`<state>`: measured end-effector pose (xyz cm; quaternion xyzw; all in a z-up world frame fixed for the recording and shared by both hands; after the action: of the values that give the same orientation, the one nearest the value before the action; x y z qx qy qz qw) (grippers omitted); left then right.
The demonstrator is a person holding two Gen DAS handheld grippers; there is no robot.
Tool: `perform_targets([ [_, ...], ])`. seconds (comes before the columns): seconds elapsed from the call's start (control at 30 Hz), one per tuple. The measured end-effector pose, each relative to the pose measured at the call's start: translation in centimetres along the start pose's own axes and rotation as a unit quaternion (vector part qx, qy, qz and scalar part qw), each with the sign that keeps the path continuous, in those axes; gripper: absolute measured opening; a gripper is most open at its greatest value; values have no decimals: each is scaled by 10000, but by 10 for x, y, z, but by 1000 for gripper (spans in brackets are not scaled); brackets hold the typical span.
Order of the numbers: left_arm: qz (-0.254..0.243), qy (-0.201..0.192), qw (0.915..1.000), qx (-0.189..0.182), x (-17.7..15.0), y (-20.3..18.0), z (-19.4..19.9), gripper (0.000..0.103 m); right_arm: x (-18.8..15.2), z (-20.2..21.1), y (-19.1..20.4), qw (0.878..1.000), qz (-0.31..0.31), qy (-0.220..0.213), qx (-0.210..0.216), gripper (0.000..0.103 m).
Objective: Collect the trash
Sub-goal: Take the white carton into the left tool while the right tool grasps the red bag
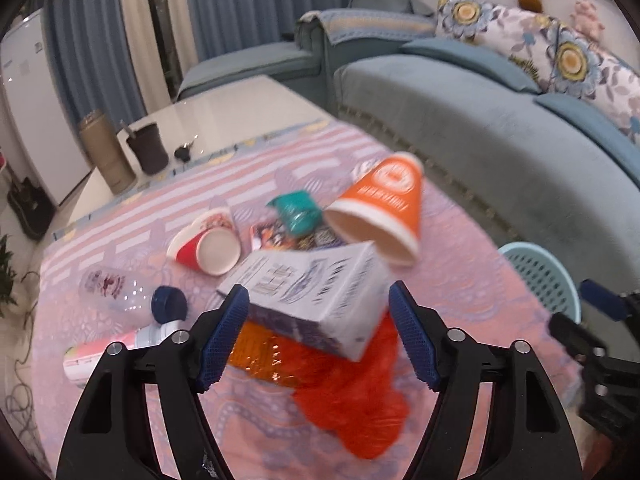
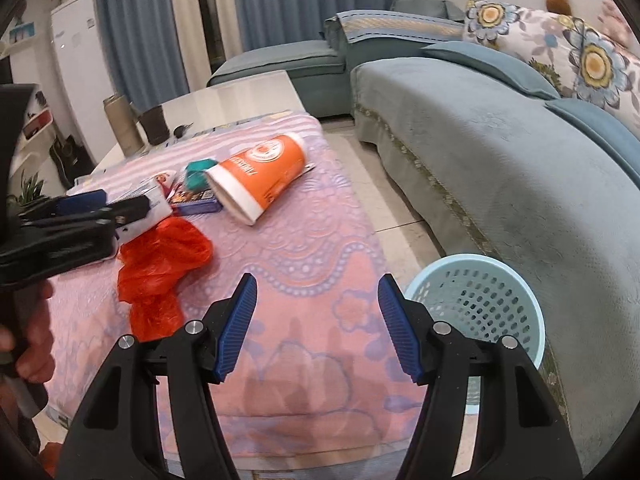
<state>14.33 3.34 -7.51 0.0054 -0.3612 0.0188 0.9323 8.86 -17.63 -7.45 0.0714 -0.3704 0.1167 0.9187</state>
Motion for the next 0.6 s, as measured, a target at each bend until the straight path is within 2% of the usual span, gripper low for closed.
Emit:
perform_targets([
  [0.07,127,98,9998,-78,-4,9,-5,59,1,-1,1,10000,11,7,33,59],
  [0.17,335,153,9991,-214,-13,24,0,53,-1,-4,2,9999,-25,35,160,59],
  [0.3,573,184,9980,-216,-29,62,13,53,-3,-6,11,9997,81,30,225,59],
  [0.43,674,317,9972,14,-47,91,16,53,-3,-11,27,9992,206,75,349,59],
  [0.5,757,403,9963,10,-54,104,16,51,-2,-12,34,9988,269,77,396,59],
  [0.53,798,412,9959,-80,-55,107,18,50,-1,-13,38,9986,299,66,436,59],
  [0.6,992,419,9921,-641,-54,113,24,60,2,-13,45,9981,351,31,501,59],
])
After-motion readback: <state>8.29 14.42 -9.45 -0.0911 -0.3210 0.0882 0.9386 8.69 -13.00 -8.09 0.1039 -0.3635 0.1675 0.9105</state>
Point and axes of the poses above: each gripper's, at about its wrist camera, not at the fingertips, and z roughly against the way its jaws point, y to its left, x to its top, the point moved 1 cm from there along -z, roughly the way its jaws point, and after that the axes turned 6 degrees about z, right-handed, at the moved point
